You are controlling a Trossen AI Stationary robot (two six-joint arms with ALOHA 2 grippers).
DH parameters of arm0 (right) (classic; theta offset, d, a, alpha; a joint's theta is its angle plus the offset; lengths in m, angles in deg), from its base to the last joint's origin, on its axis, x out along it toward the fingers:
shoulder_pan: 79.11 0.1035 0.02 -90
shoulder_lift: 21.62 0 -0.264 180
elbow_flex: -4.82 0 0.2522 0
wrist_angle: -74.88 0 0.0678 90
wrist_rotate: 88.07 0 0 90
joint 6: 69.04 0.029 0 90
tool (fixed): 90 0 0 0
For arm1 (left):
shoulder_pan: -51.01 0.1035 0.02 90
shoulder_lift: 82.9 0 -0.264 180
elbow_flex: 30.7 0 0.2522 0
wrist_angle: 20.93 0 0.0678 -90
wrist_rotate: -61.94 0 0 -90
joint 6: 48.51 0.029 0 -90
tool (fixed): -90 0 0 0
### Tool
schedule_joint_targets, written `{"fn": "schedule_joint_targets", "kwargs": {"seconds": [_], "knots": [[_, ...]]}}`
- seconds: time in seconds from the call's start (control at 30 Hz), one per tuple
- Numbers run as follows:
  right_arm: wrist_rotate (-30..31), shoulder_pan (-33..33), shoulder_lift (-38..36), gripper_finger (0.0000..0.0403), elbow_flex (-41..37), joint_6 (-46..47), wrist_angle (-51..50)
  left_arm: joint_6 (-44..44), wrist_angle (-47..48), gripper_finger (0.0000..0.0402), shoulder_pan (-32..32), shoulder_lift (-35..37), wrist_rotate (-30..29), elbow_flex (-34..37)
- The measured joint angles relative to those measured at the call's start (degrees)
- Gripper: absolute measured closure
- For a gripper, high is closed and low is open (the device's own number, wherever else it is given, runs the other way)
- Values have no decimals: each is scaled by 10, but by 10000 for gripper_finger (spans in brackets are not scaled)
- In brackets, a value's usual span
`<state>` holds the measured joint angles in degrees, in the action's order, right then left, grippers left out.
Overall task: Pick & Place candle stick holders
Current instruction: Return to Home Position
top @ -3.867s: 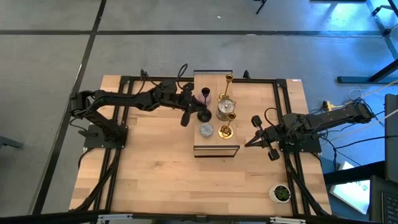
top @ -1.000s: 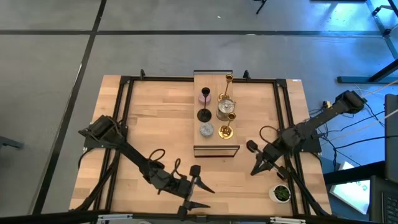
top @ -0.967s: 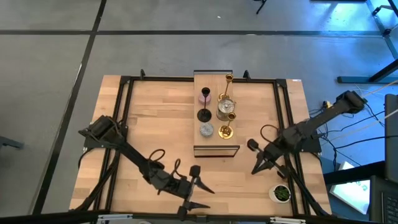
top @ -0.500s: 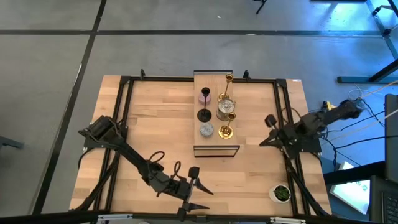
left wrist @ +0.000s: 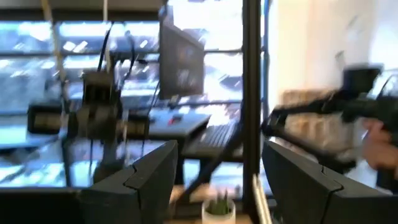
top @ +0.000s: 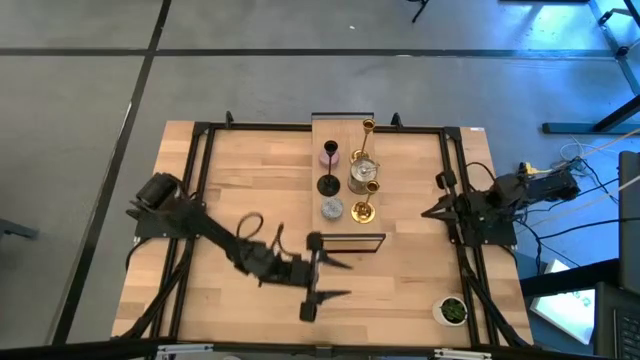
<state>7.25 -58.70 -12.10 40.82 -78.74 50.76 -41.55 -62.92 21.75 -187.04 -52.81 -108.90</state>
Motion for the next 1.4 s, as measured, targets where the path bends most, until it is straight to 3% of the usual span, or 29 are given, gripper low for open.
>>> {"fn": "schedule_joint_targets", "kwargs": {"seconds": [0.13, 0.23, 0.53, 0.77, 0.93, 1.2, 1.4], "knots": [[-29, -19, 0, 402, 0, 2, -25, -39, 8, 169, 47, 42, 114, -1], [-29, -33, 0, 402, 0, 5, -59, -60, 50, 174, 55, 43, 156, 0], [-24, -90, -8, 402, 0, 13, -76, -53, 98, 188, 69, 42, 116, 1], [-122, -121, -24, 402, 0, -2, -75, -68, 105, 190, 73, 42, 118, 1], [-124, -147, -33, 402, -4, -1, -89, -71, 105, 191, 68, 42, 118, 1], [-121, -210, -51, 402, -75, 30, 10, -72, 105, 192, 68, 42, 118, 1], [-189, -253, -51, 402, -92, 31, 30, -72, 105, 192, 68, 42, 118, 1]]}}
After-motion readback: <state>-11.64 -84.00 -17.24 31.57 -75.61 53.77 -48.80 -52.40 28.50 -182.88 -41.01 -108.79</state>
